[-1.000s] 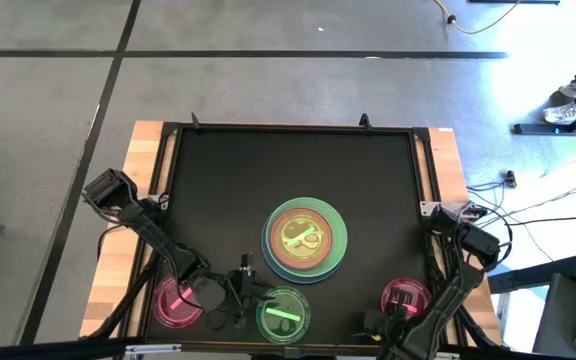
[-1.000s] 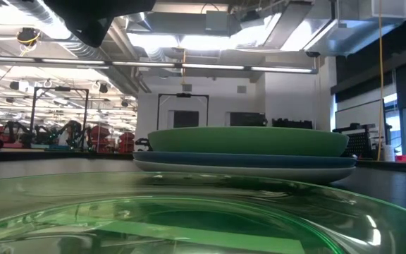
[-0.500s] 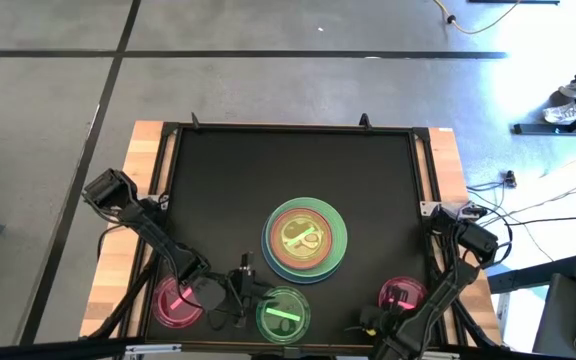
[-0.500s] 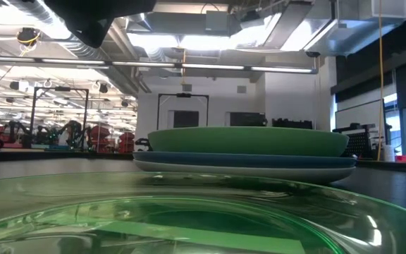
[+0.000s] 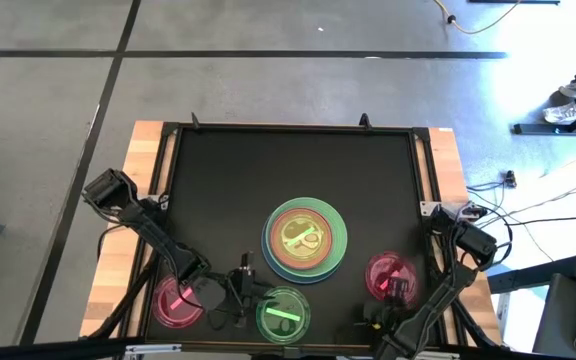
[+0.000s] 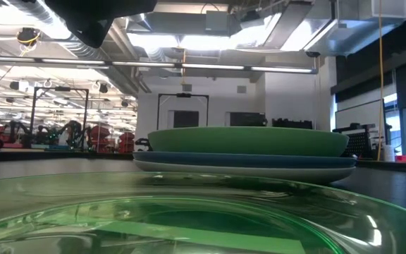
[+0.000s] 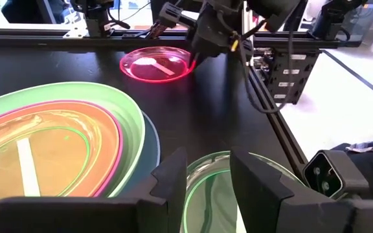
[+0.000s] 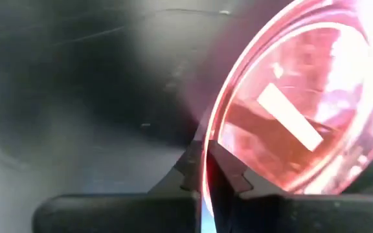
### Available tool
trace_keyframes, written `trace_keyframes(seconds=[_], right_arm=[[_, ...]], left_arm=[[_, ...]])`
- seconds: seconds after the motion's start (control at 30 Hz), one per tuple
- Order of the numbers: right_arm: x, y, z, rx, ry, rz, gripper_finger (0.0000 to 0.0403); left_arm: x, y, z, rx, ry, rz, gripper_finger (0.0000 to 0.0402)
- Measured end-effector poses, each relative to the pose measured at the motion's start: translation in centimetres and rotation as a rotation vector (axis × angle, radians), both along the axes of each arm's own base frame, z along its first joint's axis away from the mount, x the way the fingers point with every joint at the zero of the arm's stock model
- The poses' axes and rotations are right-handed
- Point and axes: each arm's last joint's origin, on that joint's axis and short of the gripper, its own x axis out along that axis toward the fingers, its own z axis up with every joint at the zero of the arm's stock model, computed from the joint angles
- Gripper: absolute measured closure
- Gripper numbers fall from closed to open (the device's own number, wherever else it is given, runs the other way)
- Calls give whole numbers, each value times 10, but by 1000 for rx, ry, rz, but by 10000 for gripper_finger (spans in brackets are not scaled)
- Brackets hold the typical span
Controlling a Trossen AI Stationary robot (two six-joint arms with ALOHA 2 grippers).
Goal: Stack plastic plates
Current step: Stack the right red plate on top of the top green plate
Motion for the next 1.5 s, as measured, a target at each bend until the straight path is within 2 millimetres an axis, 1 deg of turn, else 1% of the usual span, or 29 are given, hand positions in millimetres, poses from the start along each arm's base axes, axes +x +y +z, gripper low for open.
trace_keyframes(seconds=[0.07,0.2,0.4,0.53,0.8,0.97,1.17,1.27,1.5], right_arm=[[0,-2,4,-37,1,5,400],[1,-3,14,-109,-28,30,400],[8,0,27,-165,-141,127,402],[9,-4,35,-210,-200,183,402],[4,-18,71,-283,-344,231,402],[5,-27,87,-318,-432,264,403],[8,-32,93,-398,-492,345,403],[13,-36,94,-422,-496,364,403],[32,-50,94,-470,-474,400,403]], left_arm=[[0,0,0,0,0,0,289],[0,0,0,0,0,0,289],[0,0,0,0,0,0,289],[0,0,0,2,-1,4,289],[0,0,0,4,-3,10,289],[0,0,0,4,-3,9,289],[0,0,0,5,-3,10,289],[0,0,0,5,-3,10,289],[0,0,0,5,-3,10,289]])
